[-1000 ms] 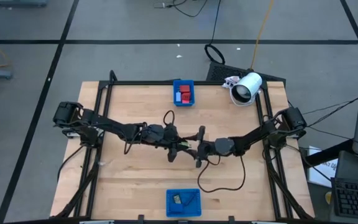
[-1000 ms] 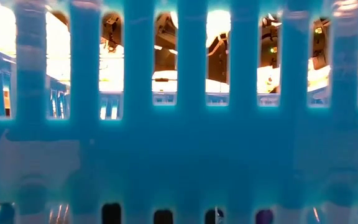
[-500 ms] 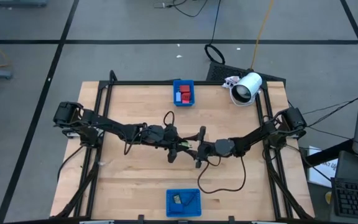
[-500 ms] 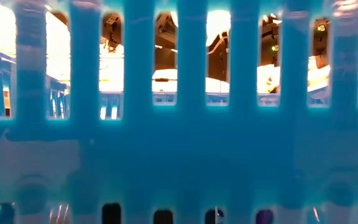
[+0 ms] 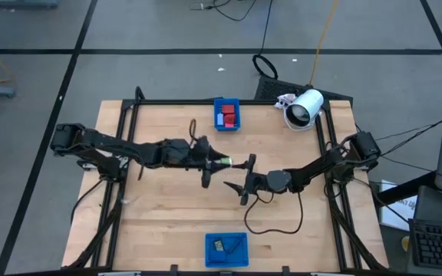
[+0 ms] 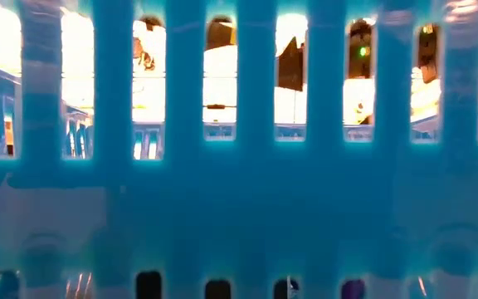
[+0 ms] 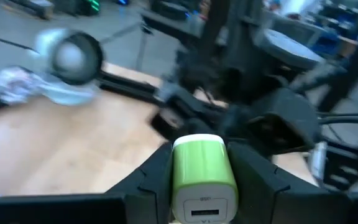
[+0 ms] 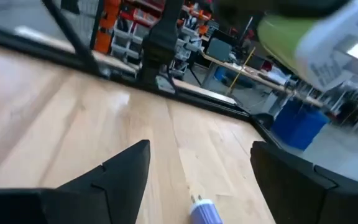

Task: Pick & Place Office items
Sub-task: Put the green charger adapter into the top blue bin

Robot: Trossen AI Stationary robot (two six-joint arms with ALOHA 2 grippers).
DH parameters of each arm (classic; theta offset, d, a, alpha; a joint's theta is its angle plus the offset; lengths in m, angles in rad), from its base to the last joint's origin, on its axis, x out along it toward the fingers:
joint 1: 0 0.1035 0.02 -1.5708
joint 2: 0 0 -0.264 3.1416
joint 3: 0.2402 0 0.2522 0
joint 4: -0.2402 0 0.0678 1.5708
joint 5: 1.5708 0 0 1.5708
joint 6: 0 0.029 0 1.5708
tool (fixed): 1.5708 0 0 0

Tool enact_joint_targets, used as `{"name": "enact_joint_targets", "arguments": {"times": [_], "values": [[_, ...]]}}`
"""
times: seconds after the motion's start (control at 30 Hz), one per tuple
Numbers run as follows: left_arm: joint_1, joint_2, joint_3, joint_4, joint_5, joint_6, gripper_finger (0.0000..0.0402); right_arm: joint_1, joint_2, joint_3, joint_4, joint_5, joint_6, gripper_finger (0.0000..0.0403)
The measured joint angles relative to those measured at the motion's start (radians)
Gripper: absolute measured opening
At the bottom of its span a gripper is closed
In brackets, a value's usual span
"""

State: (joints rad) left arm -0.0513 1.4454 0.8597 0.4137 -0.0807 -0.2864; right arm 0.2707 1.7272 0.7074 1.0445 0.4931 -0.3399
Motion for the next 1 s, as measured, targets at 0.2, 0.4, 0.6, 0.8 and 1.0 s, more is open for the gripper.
{"name": "enact_joint_targets", "arguments": {"times": [0.2, 0.4, 0.6, 0.8, 1.0], "values": [[0.082, -0.025, 0.0, 0.006, -0.044, 0.031, 0.0132, -0.001, -0.175, 0.0, -0.303, -0.06, 0.202, 0.0254], [0.207, 0.048, 0.0, 0.008, -0.038, 0.041, 0.0129, -0.011, -0.377, -0.003, -0.565, -0.158, 0.343, 0.0246], [0.348, 0.182, 0.0, 0.104, 0.005, -0.008, 0.0129, -0.009, -0.506, -0.112, -0.514, -0.157, 0.357, 0.0246], [0.462, 0.303, 0.035, 0.194, 0.001, -0.07, 0.0129, -0.024, -0.545, -0.244, -0.298, -0.153, 0.356, 0.0242], [0.507, 0.407, 0.105, 0.19, 0.004, -0.107, 0.0135, -0.05, -0.545, -0.304, -0.198, -0.151, 0.355, 0.0242]]}}
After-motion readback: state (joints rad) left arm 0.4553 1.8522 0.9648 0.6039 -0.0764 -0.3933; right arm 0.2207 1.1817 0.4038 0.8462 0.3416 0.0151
